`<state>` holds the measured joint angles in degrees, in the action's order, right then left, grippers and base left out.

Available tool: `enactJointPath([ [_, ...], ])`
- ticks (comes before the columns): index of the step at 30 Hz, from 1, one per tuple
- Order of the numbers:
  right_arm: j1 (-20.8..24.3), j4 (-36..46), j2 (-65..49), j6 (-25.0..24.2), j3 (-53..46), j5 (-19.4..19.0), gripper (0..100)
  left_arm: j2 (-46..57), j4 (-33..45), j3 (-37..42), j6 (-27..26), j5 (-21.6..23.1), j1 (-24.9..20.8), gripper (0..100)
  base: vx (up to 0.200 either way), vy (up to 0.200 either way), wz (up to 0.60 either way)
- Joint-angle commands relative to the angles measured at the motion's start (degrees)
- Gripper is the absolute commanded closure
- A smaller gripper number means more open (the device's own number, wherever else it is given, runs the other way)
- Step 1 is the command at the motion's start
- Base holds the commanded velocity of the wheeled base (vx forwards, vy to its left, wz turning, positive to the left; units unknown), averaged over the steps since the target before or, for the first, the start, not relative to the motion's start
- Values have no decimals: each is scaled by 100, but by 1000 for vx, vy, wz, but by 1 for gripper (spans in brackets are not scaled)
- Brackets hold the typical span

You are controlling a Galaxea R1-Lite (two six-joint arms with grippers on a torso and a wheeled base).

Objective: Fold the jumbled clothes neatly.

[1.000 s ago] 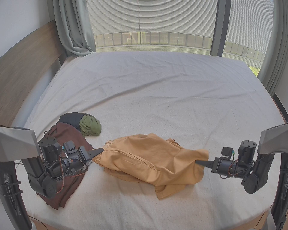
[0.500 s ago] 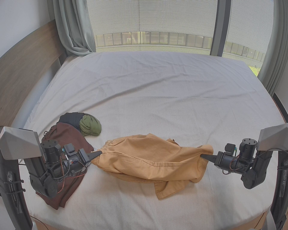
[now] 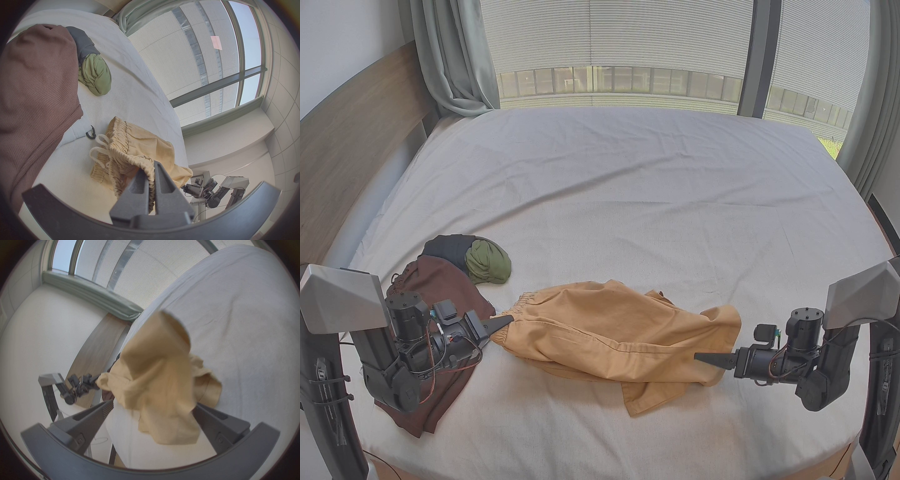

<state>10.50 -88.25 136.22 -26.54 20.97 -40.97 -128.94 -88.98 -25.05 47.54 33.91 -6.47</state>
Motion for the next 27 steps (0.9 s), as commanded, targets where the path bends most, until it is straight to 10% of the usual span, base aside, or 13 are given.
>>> enactJointPath([
  [1,102,-17,177,131,-31,2,0,0,-5,9,9,1,-12,100,0,0,0],
  [25,216,-43,-271,290,65,2,0,0,3,9,27,1,-29,100,0,0,0],
  [26,216,-43,-254,290,65,2,100,0,-5,0,27,1,-29,100,0,0,0],
  [27,216,-43,-245,298,65,2,100,0,3,0,36,1,-29,100,0,0,0],
])
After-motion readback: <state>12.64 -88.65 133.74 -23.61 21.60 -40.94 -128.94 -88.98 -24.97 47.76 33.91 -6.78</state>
